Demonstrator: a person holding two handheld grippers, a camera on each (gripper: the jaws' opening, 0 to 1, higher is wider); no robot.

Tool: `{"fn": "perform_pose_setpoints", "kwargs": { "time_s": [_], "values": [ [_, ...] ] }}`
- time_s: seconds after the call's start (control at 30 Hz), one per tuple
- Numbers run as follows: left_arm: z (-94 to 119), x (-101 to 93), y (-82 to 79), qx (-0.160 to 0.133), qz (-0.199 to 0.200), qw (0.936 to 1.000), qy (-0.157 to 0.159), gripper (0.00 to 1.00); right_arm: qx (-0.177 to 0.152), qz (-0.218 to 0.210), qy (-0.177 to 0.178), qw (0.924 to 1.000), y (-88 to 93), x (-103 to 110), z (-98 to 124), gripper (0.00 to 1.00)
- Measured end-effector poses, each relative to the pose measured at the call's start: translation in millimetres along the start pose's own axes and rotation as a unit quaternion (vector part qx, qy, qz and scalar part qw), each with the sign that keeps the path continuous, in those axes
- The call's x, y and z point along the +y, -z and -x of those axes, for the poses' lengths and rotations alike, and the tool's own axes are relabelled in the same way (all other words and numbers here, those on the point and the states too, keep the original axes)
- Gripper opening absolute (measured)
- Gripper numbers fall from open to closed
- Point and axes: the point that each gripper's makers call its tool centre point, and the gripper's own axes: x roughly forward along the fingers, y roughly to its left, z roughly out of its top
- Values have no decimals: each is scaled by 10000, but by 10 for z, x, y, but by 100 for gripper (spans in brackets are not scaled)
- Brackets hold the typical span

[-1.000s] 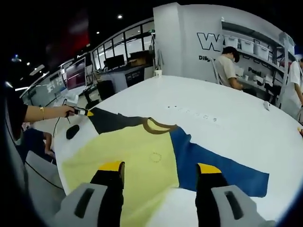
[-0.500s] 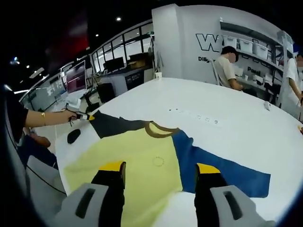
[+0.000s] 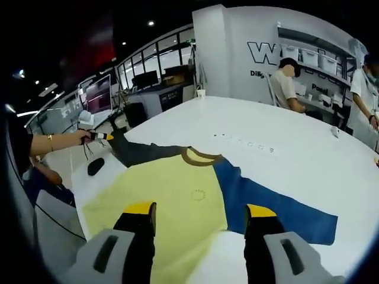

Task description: Fold the garment on the visible template until the final outline fits inside the template.

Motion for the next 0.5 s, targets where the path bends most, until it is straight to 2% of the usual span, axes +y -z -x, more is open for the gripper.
{"fn": "perform_pose_setpoints", "kwargs": {
  "time_s": [0.07, 0.13, 0.2, 0.23, 0.27, 0.3, 0.4, 0.43, 0.5],
  "values": [
    [93, -105, -5, -28, 1, 10000, -7, 0, -29, -55, 10, 10000, 33, 2, 45, 57],
    [185, -238, -129, -194, 152, 9997, 14, 0, -62, -100, 24, 9999, 60, 15, 95, 57],
    [156, -291, -259, -350, 243, 9990, 100, 0, -94, -126, 41, 9999, 71, -5, 135, 57],
    [259, -452, -295, -407, 204, 9988, 152, 0, -127, -149, 61, 9998, 77, -31, 163, 57],
    [297, -524, -317, -439, 180, 9987, 186, 0, -137, -158, 64, 9998, 80, -37, 174, 57],
    [303, -665, -432, -578, 70, 9975, 396, 0, -156, -170, 63, 9997, 99, -83, 204, 58],
    [259, -778, -596, -711, -18, 9952, 668, 0, -188, -147, 127, 9996, 143, -34, 297, 59],
    [337, -958, -696, -793, -130, 9936, 799, 0, -209, -166, 128, 9996, 154, -26, 329, 60],
    [407, -1123, -779, -853, -183, 9919, 923, 0, -261, -220, 132, 9993, 195, -22, 399, 60]
  ]
}}
